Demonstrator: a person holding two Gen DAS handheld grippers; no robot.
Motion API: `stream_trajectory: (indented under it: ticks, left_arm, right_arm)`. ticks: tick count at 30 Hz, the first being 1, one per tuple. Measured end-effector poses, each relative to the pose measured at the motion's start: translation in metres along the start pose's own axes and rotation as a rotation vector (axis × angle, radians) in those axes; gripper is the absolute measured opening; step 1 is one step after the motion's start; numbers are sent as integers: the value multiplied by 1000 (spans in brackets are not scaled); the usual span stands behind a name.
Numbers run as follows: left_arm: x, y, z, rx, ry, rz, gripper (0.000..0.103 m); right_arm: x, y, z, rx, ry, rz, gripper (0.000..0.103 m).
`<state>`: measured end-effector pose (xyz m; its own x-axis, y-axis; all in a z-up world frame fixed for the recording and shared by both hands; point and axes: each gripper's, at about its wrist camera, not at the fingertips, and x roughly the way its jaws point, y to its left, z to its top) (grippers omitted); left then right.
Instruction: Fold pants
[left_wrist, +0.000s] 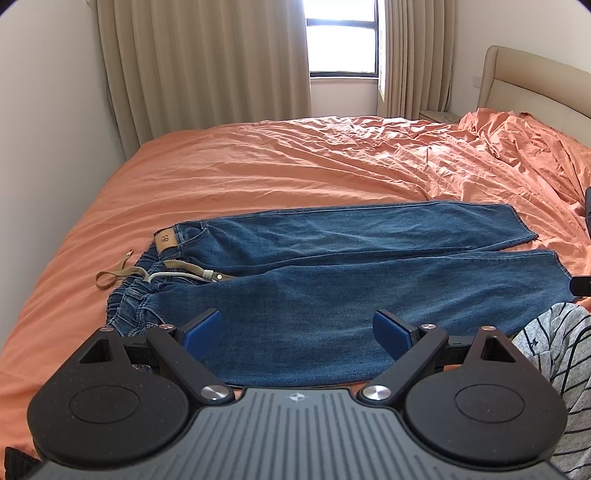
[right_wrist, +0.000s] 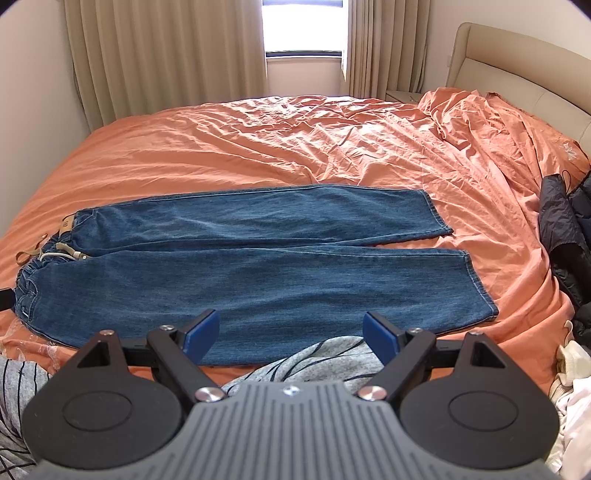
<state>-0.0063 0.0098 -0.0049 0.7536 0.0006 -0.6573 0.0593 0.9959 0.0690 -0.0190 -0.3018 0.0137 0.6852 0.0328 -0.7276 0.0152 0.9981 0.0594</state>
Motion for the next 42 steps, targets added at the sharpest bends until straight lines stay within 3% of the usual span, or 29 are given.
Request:
stream_trajectory:
  ticks: [7, 13, 15, 18, 24, 27, 30, 33, 39, 42]
  left_arm:
    - [7, 5, 2, 0, 18, -28, 102]
    - [32, 25, 13, -51, 36, -109, 75]
    - [43, 34, 18, -62, 34, -115, 59]
    - [63, 55, 25, -112, 40, -119, 54]
    - [111, 105, 39, -178, 45, -126, 55]
    - [136, 136, 42, -240, 67, -167, 59]
    - [155, 167, 44, -275, 68, -163, 59]
    - [174, 196, 46, -275, 97, -164, 62]
    - [214, 259, 41, -334, 141, -144, 74]
    - [245, 287, 32, -382, 185, -166, 74]
  right_arm:
    - [10, 4, 3, 5, -21, 40, 81]
    - [29, 8, 10, -33, -147, 120, 81]
    - [42, 12, 17, -48, -149, 134, 81]
    - [65, 16, 27, -32, -150, 179, 80]
    - [119, 40, 41, -113, -207, 170, 75]
    - [154, 46, 47, -113, -182, 169, 71]
    - [193, 48, 48, -102, -141, 99, 70]
    - [224, 46, 47, -72, -111, 60, 52]
    - [263, 36, 38, 51, -65, 130, 49]
    - [273, 30, 38, 93, -80, 159, 49]
